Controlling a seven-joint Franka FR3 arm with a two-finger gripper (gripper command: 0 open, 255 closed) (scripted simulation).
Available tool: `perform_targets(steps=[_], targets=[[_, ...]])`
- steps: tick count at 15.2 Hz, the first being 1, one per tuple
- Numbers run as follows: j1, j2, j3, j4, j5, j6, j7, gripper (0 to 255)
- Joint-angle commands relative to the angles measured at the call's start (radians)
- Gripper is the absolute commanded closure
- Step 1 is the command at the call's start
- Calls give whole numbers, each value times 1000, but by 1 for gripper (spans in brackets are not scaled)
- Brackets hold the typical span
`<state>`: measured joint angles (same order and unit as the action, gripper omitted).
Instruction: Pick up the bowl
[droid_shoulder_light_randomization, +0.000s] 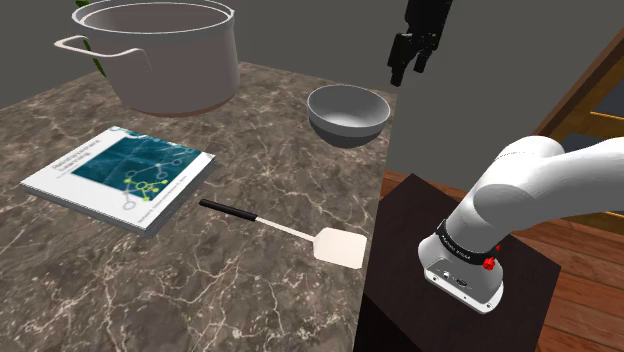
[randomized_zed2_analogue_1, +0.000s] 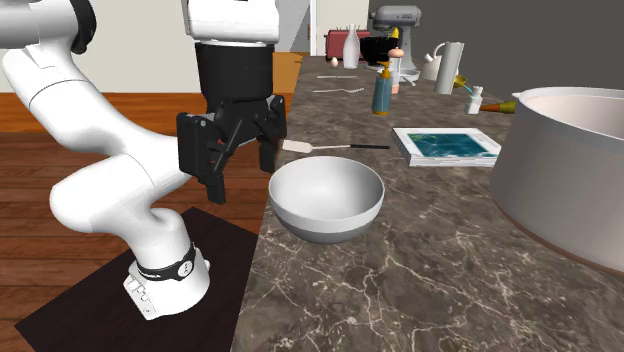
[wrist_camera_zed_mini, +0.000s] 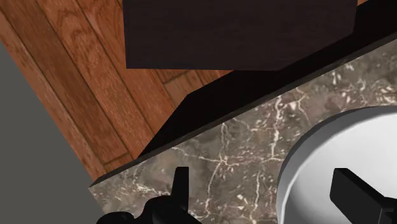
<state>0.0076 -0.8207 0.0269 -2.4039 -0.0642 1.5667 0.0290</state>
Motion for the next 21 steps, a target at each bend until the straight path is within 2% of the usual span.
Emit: perform_targets(steps=[1,7,16,17,21], targets=[[0,0,0,0,0,0,0,0],[29,177,-63,15,170,148,13,0],[29,179,-62,-86,172,250,2,0],[29,177,-62,-86,172,249,2,255],[28,177,-63,-86,172,248,1,255]])
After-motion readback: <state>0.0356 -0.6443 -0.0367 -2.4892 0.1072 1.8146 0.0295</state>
